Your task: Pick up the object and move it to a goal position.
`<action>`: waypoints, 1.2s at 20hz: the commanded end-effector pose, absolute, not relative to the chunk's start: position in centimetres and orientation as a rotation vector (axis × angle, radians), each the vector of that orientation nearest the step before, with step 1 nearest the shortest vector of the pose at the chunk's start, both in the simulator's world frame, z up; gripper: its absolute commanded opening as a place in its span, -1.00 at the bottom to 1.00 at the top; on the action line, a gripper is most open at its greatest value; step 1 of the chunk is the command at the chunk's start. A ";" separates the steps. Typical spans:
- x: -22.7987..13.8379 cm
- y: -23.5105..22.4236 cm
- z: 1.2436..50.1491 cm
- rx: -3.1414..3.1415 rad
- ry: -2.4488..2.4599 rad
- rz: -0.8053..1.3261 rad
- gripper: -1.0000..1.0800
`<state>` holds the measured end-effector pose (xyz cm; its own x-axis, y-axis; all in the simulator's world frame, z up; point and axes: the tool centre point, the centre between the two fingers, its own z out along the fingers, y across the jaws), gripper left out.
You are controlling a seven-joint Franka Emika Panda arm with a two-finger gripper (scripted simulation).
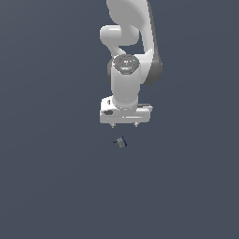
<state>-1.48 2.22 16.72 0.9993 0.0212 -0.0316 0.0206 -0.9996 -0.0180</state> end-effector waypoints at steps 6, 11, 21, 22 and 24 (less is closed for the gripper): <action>-1.5 1.2 16.7 -3.131 0.005 0.044 0.92; -1.5 -0.3 16.8 -3.142 0.059 0.035 0.92; -1.4 -0.2 16.4 -3.139 0.118 0.034 0.92; -1.4 -0.2 16.3 -3.138 0.136 0.034 0.92; -1.4 -0.2 16.0 -3.134 0.177 0.034 0.92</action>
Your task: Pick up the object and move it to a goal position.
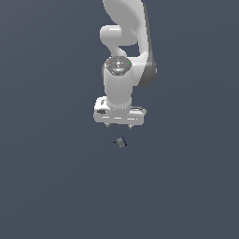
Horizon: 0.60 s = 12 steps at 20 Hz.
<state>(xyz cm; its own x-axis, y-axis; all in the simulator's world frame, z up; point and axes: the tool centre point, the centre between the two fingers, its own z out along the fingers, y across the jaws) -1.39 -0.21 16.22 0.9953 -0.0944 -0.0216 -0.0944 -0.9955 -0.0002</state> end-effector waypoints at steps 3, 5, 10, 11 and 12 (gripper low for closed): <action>-1.3 -0.1 15.6 -3.128 0.253 0.034 0.92; -1.2 -0.1 15.2 -3.121 0.314 0.033 0.92; -1.0 0.0 14.1 -3.093 0.505 0.033 0.92; -1.0 0.0 13.8 -3.085 0.548 0.032 0.92; -1.0 0.0 13.5 -3.076 0.592 0.032 0.92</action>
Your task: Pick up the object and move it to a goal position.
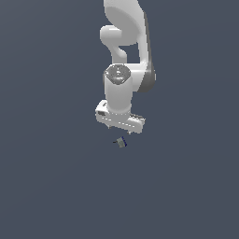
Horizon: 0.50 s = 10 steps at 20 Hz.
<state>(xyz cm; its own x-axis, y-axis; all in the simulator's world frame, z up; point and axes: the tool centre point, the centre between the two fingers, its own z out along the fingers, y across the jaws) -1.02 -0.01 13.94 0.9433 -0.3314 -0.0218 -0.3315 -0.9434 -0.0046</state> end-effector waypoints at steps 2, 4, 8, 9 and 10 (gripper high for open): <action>-0.9 0.0 13.0 -3.057 0.680 0.032 0.92; -0.8 0.1 12.5 -3.036 0.766 0.031 0.92; -0.7 0.1 11.4 -2.987 0.938 0.029 0.92; -0.7 0.1 11.2 -2.974 0.981 0.029 0.92; -0.6 0.1 10.9 -2.960 1.023 0.028 0.92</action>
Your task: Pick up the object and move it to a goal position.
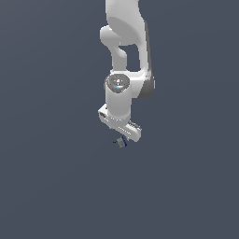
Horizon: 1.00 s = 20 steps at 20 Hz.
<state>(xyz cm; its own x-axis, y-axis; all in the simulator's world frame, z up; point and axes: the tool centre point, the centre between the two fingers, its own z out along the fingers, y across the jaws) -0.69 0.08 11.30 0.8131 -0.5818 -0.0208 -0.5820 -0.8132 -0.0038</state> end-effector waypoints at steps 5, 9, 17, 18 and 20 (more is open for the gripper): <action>-0.5 0.0 9.6 -2.881 1.232 0.024 0.92; -0.4 0.0 8.6 -2.808 1.395 0.018 0.92; -0.4 -0.1 7.0 -2.679 1.637 0.007 0.92; -0.3 -0.2 6.9 -2.666 1.658 0.006 0.92; -0.3 -0.2 6.7 -2.645 1.693 0.004 0.92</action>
<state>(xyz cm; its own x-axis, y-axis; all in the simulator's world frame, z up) -0.36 -0.15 6.85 0.4397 -0.8981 -0.0043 -0.8982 -0.4397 0.0008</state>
